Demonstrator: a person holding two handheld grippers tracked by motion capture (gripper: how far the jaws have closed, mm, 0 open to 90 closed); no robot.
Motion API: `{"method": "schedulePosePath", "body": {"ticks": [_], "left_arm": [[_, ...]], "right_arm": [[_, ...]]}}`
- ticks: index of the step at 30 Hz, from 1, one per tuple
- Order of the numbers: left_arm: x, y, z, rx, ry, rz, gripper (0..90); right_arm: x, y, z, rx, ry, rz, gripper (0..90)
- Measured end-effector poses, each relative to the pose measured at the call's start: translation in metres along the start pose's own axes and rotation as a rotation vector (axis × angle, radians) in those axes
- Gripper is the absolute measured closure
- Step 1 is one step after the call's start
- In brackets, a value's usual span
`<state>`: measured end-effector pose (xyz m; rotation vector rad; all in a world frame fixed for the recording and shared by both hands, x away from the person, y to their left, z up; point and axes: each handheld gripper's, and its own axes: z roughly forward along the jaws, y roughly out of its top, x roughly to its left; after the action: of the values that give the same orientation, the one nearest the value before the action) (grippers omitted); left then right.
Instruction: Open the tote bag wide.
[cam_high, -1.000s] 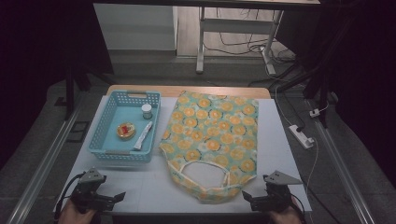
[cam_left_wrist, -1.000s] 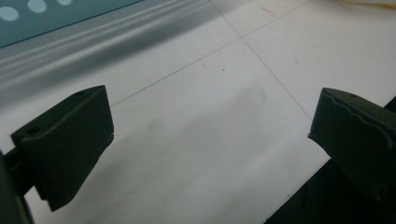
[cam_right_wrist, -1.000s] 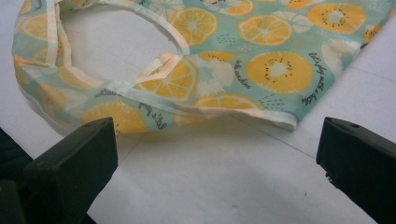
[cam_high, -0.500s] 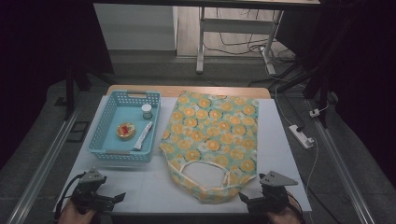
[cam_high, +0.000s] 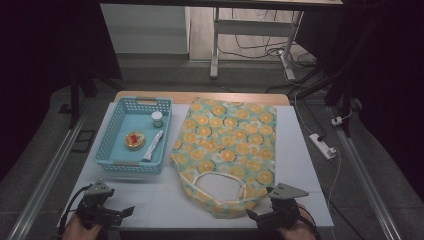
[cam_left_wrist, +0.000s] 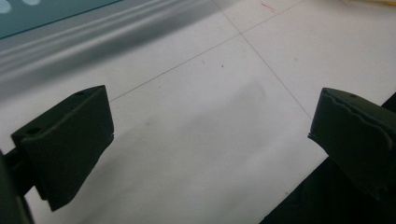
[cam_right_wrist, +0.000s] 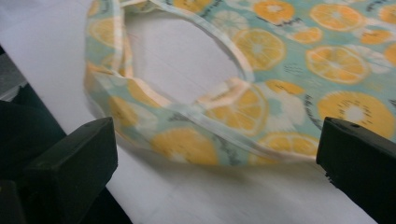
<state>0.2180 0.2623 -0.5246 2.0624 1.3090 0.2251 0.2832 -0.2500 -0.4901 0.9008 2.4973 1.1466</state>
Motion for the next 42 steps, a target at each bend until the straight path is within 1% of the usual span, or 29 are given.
{"method": "schedulePosePath", "body": {"ticks": [5, 9, 11, 14, 16, 19, 21, 25, 27, 28, 33, 36, 38, 40, 41, 42], "left_arm": [[0.0, 0.0, 0.0, 0.004, 0.002, -0.001, 0.0], [0.0, 0.0, 0.0, 0.005, 0.0, 0.0, 0.0], [0.0, 0.0, 0.0, 0.005, 0.0, 0.0, 0.0], [0.0, 0.0, 0.0, 0.002, -0.001, -0.003, 0.0], [0.0, 0.0, 0.0, 0.0, 0.001, -0.004, 0.0], [0.001, 0.0, 0.0, 0.0, -0.001, -0.005, 0.0], [0.001, 0.0, 0.0, -0.001, -0.003, -0.006, 0.0], [0.001, 0.0, 0.0, -0.002, -0.007, -0.006, 0.0], [0.001, 0.0, 0.0, -0.002, -0.006, -0.005, 0.0], [0.001, 0.0, 0.0, -0.002, -0.007, -0.004, 0.0], [0.001, 0.0, 0.0, -0.001, -0.008, -0.004, 0.0], [0.001, 0.0, 0.0, -0.001, -0.009, -0.005, 0.0], [0.001, 0.0, 0.0, 0.0, -0.009, -0.005, 0.0], [0.001, 0.0, 0.0, 0.003, -0.009, -0.006, 0.0], [0.001, 0.0, 0.0, 0.004, -0.008, -0.007, 0.0], [0.001, 0.0, 0.0, 0.005, -0.007, -0.011, 0.0]], "right_arm": [[0.009, 0.007, 0.007, 0.018, 0.04, -0.039, 0.0], [0.015, 0.012, 0.014, 0.038, 0.039, -0.067, 0.0], [0.018, 0.015, 0.017, 0.045, 0.034, -0.072, 0.0], [0.021, 0.017, 0.023, 0.063, 0.057, -0.082, 0.0], [0.023, 0.018, 0.028, 0.077, 0.063, -0.092, 0.0], [0.027, 0.021, 0.033, 0.083, 0.084, -0.088, 0.0], [0.029, 0.022, 0.036, 0.088, 0.087, -0.092, 0.0], [0.033, 0.027, 0.042, 0.091, 0.109, -0.093, 0.0], [0.038, 0.03, 0.048, 0.097, 0.128, -0.103, 0.0], [0.038, 0.03, 0.048, 0.097, 0.128, -0.103, 0.0], [0.049, 0.034, 0.06, 0.119, 0.145, -0.142, 0.0], [0.054, 0.034, 0.066, 0.133, 0.144, -0.166, 0.0], [0.056, 0.035, 0.07, 0.143, 0.151, -0.187, 4.5], [0.058, 0.035, 0.073, 0.156, 0.166, -0.196, 9.4], [0.059, 0.036, 0.074, 0.163, 0.185, -0.209, 16.7], [0.059, 0.036, 0.074, 0.163, 0.185, -0.209, 16.7]]}}
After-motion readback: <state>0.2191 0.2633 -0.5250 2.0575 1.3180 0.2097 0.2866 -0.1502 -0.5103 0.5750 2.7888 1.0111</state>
